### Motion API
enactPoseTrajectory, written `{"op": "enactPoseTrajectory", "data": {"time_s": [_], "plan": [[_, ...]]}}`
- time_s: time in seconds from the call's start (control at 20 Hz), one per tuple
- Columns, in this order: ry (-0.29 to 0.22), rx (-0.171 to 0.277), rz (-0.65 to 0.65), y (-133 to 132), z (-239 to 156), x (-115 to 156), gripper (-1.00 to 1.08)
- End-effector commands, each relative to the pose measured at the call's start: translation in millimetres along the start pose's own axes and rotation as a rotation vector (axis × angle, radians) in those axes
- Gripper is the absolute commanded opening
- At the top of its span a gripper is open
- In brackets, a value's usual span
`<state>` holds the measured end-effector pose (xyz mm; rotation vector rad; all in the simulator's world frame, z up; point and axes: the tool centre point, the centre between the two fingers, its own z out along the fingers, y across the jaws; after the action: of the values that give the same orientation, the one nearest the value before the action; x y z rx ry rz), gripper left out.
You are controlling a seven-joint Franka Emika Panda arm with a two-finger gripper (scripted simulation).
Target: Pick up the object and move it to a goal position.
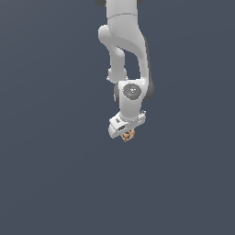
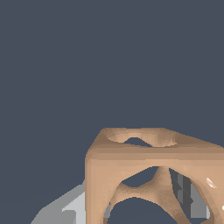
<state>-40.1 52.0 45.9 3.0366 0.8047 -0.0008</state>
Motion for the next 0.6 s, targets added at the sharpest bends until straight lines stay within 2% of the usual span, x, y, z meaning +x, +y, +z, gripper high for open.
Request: {"op": "enactPoseTrajectory", "data": {"time_s": [0.0, 0.25, 0.55], "plan": [[0.001, 0.000, 0.000, -1.6, -7.6, 0.6, -1.00], [0.001, -0.001, -0.001, -7.8, -34.6, 1.7, -1.00], [0.000, -0.001, -0.001, -19.6, -86.4, 4.0, -1.00]]}}
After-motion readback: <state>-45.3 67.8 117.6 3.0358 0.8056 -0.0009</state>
